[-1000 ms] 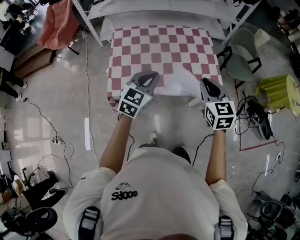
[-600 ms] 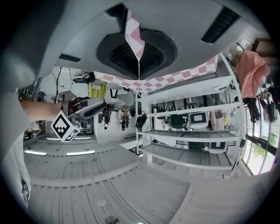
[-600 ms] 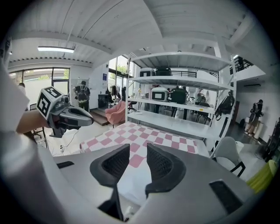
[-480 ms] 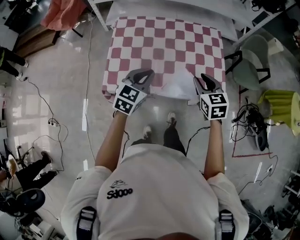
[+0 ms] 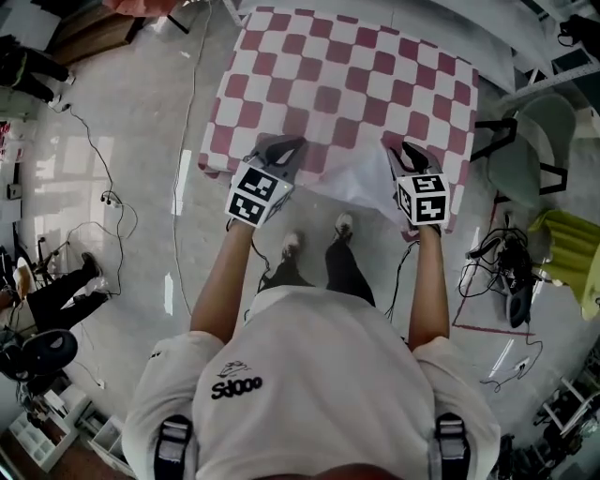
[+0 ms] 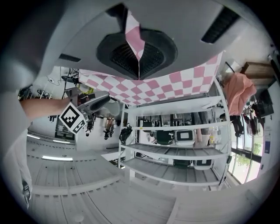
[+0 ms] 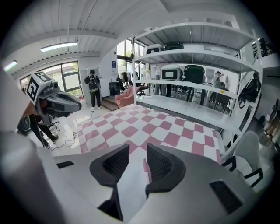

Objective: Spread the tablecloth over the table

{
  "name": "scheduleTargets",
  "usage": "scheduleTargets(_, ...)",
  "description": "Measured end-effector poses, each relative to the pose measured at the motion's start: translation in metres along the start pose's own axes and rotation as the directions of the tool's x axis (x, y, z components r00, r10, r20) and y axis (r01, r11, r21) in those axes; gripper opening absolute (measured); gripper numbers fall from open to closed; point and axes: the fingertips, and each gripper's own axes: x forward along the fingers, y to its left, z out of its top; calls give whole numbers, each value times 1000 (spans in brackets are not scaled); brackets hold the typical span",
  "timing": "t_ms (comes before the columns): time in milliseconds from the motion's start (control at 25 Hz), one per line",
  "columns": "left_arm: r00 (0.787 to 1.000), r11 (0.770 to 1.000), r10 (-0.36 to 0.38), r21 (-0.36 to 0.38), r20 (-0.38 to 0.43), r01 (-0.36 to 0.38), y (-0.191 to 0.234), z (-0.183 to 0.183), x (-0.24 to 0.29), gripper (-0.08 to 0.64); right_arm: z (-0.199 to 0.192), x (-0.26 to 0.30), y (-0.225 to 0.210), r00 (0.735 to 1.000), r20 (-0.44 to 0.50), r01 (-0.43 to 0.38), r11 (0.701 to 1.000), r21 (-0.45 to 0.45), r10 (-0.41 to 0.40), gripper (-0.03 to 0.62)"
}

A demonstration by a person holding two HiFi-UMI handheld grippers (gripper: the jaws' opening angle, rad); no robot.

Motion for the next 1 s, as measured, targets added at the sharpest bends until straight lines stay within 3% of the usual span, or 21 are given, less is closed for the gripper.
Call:
scheduleTargets(440,991,995,79,-55,-110,-85,16,-25,38,31,-53,80,-14,982,-139,-130,991,-35,124,147)
scheduleTargets(880,983,992,93,-71,-156,-105,18,-41,62,31,-89,118,-21,959,-222,-186,982,-38,174,143)
scheduleTargets(1000,983,990,100,-78,-156,-114,20,-38,61,31,-92,123,-22,956,-235,-189,982,-28,178,103)
